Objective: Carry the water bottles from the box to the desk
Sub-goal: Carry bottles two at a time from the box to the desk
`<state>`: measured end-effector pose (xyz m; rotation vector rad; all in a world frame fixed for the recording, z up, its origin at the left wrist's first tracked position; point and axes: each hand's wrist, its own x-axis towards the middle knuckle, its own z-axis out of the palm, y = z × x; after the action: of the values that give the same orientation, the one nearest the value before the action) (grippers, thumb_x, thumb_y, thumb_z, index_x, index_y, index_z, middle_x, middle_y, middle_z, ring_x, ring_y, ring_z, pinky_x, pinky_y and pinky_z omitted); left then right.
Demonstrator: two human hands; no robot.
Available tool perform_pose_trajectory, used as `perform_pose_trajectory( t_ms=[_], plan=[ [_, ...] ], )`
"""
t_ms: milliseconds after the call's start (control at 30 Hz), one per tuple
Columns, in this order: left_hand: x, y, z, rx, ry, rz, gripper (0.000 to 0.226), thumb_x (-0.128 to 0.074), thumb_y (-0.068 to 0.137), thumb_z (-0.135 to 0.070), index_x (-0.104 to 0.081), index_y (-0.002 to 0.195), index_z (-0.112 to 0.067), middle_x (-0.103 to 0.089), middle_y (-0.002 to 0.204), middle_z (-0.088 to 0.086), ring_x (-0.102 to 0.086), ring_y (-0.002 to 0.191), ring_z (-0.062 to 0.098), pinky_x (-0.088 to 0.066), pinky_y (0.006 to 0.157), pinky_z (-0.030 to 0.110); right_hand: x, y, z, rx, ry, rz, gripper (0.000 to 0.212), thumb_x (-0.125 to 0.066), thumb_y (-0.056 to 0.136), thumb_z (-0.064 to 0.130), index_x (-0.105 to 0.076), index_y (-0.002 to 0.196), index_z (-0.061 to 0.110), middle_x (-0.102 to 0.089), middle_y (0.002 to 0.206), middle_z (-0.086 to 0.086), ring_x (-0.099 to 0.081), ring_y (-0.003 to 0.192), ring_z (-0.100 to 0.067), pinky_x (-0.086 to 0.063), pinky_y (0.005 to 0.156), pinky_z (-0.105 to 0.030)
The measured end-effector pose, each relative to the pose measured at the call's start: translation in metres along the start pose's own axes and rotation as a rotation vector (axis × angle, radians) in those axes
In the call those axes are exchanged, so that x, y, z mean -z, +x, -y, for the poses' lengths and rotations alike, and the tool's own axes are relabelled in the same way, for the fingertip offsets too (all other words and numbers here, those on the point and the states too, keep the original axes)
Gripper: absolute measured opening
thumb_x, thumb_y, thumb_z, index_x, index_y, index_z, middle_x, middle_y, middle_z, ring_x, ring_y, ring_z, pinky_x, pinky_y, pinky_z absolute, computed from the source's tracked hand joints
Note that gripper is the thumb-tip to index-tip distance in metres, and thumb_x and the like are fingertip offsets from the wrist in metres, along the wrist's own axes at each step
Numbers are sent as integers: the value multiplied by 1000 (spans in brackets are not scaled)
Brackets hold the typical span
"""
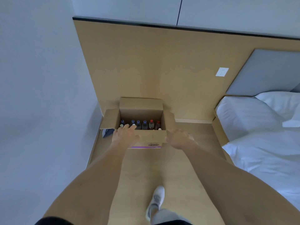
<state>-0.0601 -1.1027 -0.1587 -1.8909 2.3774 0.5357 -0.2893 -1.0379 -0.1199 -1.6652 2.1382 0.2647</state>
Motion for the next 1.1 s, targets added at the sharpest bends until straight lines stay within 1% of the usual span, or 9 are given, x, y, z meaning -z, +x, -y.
perform_pose_trajectory(
  t_ms=[67, 167, 267, 367, 500, 633, 867, 1000, 1100],
  plan=[
    [0, 29, 6, 3, 0, 11, 58, -48, 93, -44, -41, 149, -31, -47, 145, -1, -46, 132, 26, -38, 106, 44, 1, 30, 5, -3, -3, 23, 52, -39, 97, 49, -41, 143, 25, -51, 142, -13, -47, 130, -36, -38, 105, -46],
    [-2, 78, 15, 14, -8, 20, 56, -49, 93, -47, -42, 147, -33, -47, 144, -1, -47, 130, 26, -38, 103, 42, 5, 81, 11, -5, 45, 36, 56, -41, 97, 52, -38, 147, 28, -48, 145, -11, -43, 134, -35, -36, 106, -45],
    [-2, 138, 19, 26, -17, 63, 61, -48, 96, -52, -36, 153, -33, -41, 152, 1, -42, 136, 27, -36, 108, 43, 17, 146, 17, 36, 35, 41, 56, -40, 98, 52, -36, 149, 28, -46, 146, -11, -44, 134, -34, -39, 107, -44],
    [-4, 202, 20, 57, -29, 97, 63, -46, 97, -53, -31, 155, -34, -34, 159, 0, -36, 143, 26, -33, 112, 44, 30, 219, 25, 69, 13, 82, 60, -39, 100, 53, -27, 154, 30, -46, 149, -10, -45, 134, -34, -39, 108, -45],
    [-3, 278, 14, 44, -25, 150, 61, -46, 98, -53, -35, 153, -30, -43, 150, 1, -43, 137, 28, -37, 110, 44, 44, 309, 26, 74, 12, 142, 56, -40, 99, 54, -33, 149, 30, -52, 140, -10, -50, 127, -34, -43, 104, -46],
    [0, 347, 11, 43, -65, 166, 59, -44, 98, -53, -39, 152, -29, -49, 144, 3, -47, 131, 30, -39, 109, 46, 52, 389, 20, 49, 41, 182, 59, -42, 97, 55, -31, 151, 32, -54, 138, -9, -51, 125, -34, -44, 104, -46],
    [-35, 424, 29, 61, -41, 276, 62, -44, 97, -57, -34, 153, -31, -42, 154, 1, -46, 134, 32, -39, 110, 51, 26, 482, 10, -13, 81, 266, 64, -47, 94, 55, -32, 151, 32, -53, 139, -10, -51, 127, -34, -44, 105, -44],
    [-71, 461, 39, 32, -34, 340, 62, -45, 99, -56, -34, 154, -29, -46, 151, 3, -47, 133, 31, -40, 109, 48, -6, 517, -2, -53, 70, 298, 62, -46, 96, 55, -31, 152, 32, -52, 141, -9, -50, 129, -33, -43, 104, -42],
    [-108, 488, 48, 2, -35, 395, 62, -45, 100, -55, -32, 155, -29, -43, 153, 3, -46, 135, 30, -39, 109, 47, -41, 541, -13, -87, 63, 331, 58, -45, 100, 47, -30, 153, 29, -51, 144, -12, -48, 131, -33, -39, 104, -40]
  ],
)
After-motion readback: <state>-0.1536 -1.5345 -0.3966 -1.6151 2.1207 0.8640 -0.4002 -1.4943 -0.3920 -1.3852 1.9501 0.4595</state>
